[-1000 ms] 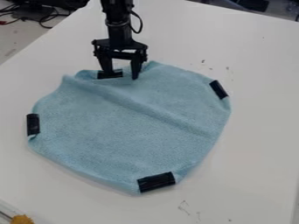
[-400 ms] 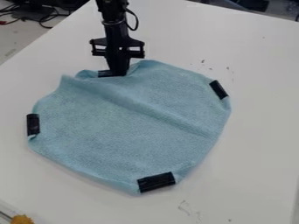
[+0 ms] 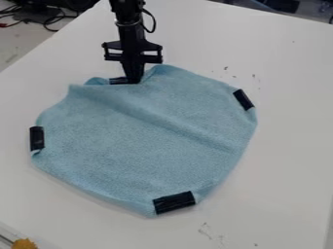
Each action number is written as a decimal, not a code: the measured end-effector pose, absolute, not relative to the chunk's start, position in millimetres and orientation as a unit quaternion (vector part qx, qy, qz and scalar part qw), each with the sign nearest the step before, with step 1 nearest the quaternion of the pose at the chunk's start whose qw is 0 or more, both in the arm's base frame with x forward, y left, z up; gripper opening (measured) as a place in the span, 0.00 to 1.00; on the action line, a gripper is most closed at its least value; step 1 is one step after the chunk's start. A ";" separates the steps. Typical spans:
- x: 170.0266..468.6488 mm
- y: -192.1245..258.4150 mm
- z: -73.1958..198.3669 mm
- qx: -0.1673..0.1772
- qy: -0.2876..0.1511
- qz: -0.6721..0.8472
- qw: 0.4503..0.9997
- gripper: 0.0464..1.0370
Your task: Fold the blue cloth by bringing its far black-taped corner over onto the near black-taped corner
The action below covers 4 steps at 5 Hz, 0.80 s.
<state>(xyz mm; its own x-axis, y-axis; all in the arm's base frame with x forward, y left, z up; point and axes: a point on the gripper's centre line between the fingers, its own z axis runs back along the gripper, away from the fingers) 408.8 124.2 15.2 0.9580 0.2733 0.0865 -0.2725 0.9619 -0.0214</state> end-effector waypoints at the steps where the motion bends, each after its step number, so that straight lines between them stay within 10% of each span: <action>1: 420.6 121.8 27.3 0.019 -0.055 0.117 0.991 0.01; 4: 427.0 105.4 54.0 0.046 -0.061 0.093 0.993 0.17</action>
